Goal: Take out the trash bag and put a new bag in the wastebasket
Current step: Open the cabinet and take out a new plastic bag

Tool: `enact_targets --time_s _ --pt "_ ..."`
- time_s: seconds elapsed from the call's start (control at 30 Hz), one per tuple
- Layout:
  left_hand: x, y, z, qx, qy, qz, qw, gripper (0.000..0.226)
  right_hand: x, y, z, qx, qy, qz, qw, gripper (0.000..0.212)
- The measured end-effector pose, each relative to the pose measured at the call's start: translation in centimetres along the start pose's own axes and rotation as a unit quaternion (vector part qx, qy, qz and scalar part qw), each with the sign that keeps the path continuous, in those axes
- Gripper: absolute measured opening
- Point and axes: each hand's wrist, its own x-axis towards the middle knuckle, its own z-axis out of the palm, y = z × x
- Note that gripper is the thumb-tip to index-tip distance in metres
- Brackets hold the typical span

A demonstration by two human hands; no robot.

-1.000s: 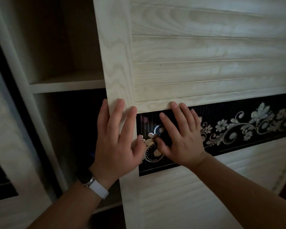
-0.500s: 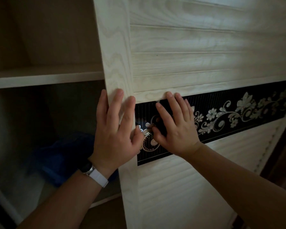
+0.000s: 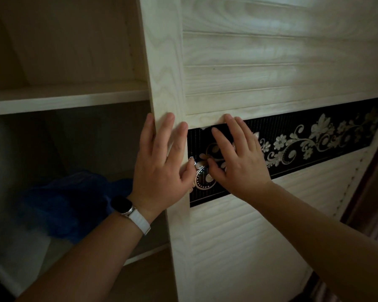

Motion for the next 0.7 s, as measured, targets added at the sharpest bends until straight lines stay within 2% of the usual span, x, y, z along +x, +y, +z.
enact_targets --time_s 0.17,0.33,0.4,0.53,0.6,0.7 --pt "-1.0 -1.1 -1.7 -0.033 -0.036 0.018 0.999 0.058 0.3 -2.7 -1.7 0.011 -0.003 -0.018 1.000 0.048" --pt "-4.5 -4.5 -4.9 -0.058 -0.130 0.036 0.989 0.059 1.3 -7.8 -2.4 0.075 -0.007 -0.011 0.997 0.040" --pt "-6.1 -6.6 -6.5 -0.046 -0.172 -0.004 0.984 0.057 1.7 -9.3 -2.4 0.088 -0.003 0.013 0.996 0.041" --pt "-8.9 -11.3 -9.3 0.022 -0.241 -0.114 0.964 0.056 1.8 -12.4 -2.3 0.080 0.025 -0.013 0.996 0.039" --pt "-10.1 -13.6 -10.4 0.066 -0.267 -0.154 0.949 0.057 1.7 -14.5 -2.0 0.117 0.007 -0.038 0.992 0.039" --pt "-11.9 -16.5 -11.6 0.121 -0.315 -0.198 0.920 0.062 1.2 -17.2 -0.4 0.143 -0.061 -0.064 0.986 0.039"
